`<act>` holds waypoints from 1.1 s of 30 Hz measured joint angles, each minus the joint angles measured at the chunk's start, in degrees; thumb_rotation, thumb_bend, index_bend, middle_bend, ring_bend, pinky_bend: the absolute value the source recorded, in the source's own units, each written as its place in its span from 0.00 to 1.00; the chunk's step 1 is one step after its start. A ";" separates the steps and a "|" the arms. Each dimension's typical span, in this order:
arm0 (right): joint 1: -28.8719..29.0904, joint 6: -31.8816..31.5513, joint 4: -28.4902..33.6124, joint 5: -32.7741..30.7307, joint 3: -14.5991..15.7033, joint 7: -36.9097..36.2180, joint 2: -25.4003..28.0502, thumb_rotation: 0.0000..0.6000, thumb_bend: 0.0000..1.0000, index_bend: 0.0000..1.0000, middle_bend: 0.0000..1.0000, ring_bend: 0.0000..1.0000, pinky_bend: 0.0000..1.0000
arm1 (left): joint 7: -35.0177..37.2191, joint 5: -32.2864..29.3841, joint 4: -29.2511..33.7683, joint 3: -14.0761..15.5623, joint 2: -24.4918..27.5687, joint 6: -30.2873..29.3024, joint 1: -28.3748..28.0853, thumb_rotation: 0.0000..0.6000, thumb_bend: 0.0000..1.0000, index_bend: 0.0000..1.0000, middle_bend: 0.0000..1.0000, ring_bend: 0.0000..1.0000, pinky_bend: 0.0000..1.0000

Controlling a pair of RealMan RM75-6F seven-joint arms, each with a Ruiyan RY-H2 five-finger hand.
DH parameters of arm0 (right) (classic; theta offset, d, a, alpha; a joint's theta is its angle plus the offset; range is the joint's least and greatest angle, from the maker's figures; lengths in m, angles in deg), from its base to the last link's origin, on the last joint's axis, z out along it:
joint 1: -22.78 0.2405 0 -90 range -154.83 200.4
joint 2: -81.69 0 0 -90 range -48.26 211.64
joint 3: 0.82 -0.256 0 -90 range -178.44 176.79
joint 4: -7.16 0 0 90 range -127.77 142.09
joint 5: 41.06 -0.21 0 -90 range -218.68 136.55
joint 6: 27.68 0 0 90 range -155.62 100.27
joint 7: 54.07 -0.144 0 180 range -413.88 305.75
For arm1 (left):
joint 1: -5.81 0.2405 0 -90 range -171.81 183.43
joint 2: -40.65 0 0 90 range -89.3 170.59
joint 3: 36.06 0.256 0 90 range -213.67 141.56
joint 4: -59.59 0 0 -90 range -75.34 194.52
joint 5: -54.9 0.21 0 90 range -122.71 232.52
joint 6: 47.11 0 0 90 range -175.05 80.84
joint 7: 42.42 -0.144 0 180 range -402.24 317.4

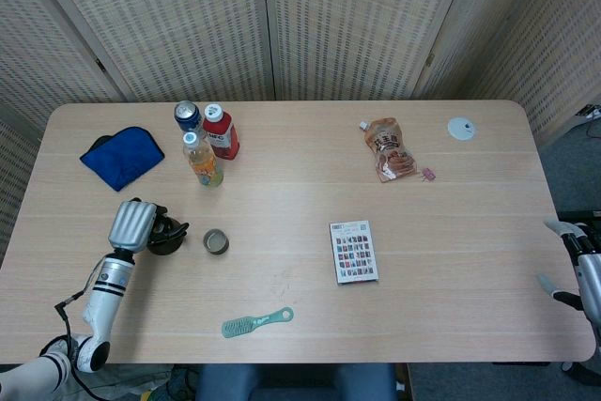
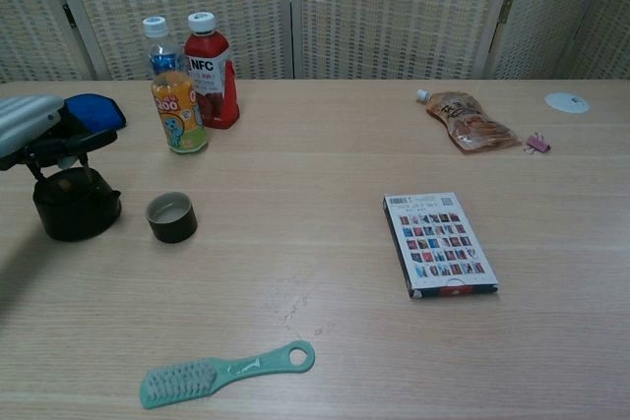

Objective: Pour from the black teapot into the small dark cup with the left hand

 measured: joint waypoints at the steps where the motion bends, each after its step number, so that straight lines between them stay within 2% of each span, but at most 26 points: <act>1: 0.00 -0.02 0.00 0.01 0.00 -0.02 -0.01 1.00 0.16 0.20 0.25 0.20 0.31 | 0.00 0.03 0.31 -0.03 0.13 -0.13 0.06 0.00 0.09 0.71 0.72 0.58 0.45; 3: 0.00 -0.02 -0.02 0.04 0.00 -0.10 0.01 1.00 0.16 0.20 0.25 0.20 0.31 | 0.15 0.05 1.24 -0.04 0.57 -0.07 0.15 0.00 0.09 0.61 0.61 0.46 0.39; 7: -0.03 -0.04 -0.11 0.06 0.04 -0.31 0.02 1.00 0.16 0.20 0.25 0.20 0.31 | 1.32 -0.10 3.83 -0.10 1.87 0.49 0.36 0.00 0.07 0.43 0.36 0.26 0.20; 10: -0.07 -0.12 -0.18 0.14 0.06 -0.41 0.04 1.00 0.16 0.20 0.25 0.20 0.31 | 2.05 -0.67 5.69 -0.35 2.78 1.18 0.52 0.00 0.07 0.34 0.25 0.16 0.13; 13: -0.17 -0.30 -0.24 0.20 0.08 -0.58 0.08 1.00 0.16 0.20 0.25 0.20 0.30 | 2.12 -1.59 7.10 -0.73 3.41 1.94 0.60 0.00 0.07 0.26 0.16 0.11 0.09; 19: -0.30 -0.49 -0.36 0.19 0.08 -0.84 0.13 1.00 0.16 0.20 0.25 0.20 0.30 | 0.96 -3.36 8.94 -1.60 4.00 2.58 0.76 0.00 0.07 0.21 0.13 0.10 0.06; 27: -0.22 -0.45 -0.61 0.32 0.06 -1.03 0.00 1.00 0.16 0.20 0.25 0.20 0.30 | -3.65 -6.64 11.44 -2.99 4.68 2.22 1.28 0.00 0.07 0.21 0.13 0.10 0.06; 33: -0.23 -0.31 -0.70 0.29 0.12 -1.17 0.19 1.00 0.16 0.20 0.25 0.20 0.30 | -5.55 -7.31 13.56 -3.64 5.53 -0.88 2.54 0.00 0.07 0.21 0.13 0.10 0.06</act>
